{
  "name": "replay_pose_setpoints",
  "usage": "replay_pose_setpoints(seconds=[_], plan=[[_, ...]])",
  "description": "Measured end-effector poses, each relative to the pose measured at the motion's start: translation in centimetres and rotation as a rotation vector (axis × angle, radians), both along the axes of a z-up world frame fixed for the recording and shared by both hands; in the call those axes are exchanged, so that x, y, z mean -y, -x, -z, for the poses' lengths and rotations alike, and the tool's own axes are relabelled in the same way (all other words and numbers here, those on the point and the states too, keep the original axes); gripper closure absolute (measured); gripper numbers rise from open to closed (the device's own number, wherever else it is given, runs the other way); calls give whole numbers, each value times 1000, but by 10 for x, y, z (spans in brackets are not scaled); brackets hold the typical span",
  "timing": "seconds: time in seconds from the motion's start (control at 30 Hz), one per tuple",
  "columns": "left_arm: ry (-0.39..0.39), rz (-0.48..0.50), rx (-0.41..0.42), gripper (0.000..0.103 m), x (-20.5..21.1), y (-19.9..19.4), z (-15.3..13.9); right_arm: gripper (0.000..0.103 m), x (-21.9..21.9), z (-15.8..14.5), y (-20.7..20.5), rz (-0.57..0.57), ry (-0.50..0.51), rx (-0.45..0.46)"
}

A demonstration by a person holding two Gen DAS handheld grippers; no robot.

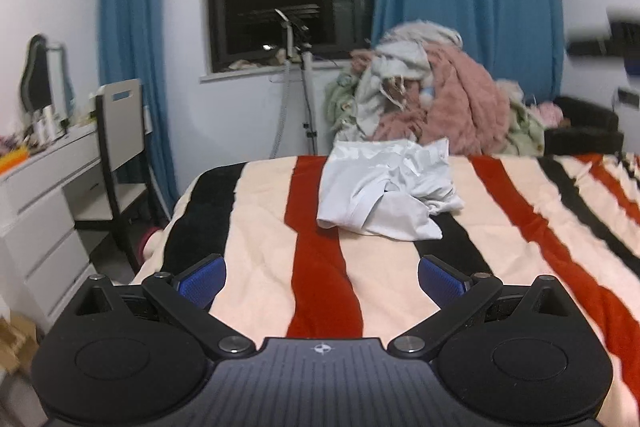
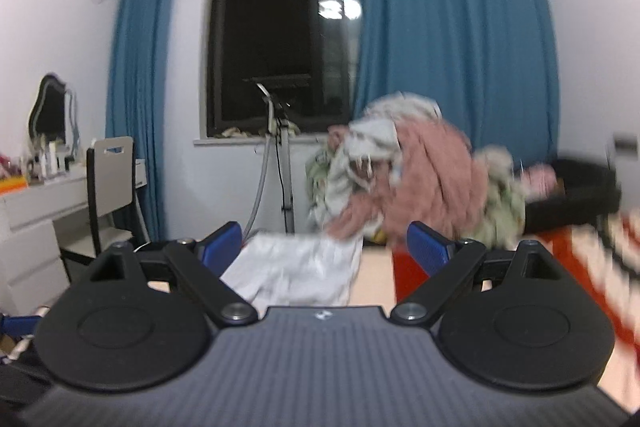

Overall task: Fold clothes
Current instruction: 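Move both grippers toward the crumpled white T-shirt on the bed, then grasp the white T-shirt edge with the left gripper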

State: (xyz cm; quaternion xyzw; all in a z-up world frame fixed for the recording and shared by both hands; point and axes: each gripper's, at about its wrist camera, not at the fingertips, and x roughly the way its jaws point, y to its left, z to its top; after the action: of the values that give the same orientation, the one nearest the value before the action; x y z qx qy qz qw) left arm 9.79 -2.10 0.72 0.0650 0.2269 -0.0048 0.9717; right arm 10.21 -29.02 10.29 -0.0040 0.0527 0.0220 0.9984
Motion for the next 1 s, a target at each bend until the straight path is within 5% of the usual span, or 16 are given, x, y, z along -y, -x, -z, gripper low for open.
replay_pose_setpoints(seconds=[0.13,0.47,0.57,0.63,0.73,0.8,1.0], plan=[[-46,1,-17,0,2,-64,16,12,7,9,-63,-47,5,-24],[-110,137,28,7,11,-212,104,12,7,156,-199,125,-21,-163],[-155,212,22,20,21,-242,116,12,0,166,-207,159,20,-206],[-183,222,-13,38,27,-264,117,12,-8,159,-198,186,50,-219],[-130,217,-50,58,23,-284,109,12,-20,145,-187,199,67,-222],[-84,208,-50,89,15,-284,104,12,-28,138,-182,198,66,-212],[49,216,19,92,-5,-256,81,12,-51,116,-153,198,64,-161]])
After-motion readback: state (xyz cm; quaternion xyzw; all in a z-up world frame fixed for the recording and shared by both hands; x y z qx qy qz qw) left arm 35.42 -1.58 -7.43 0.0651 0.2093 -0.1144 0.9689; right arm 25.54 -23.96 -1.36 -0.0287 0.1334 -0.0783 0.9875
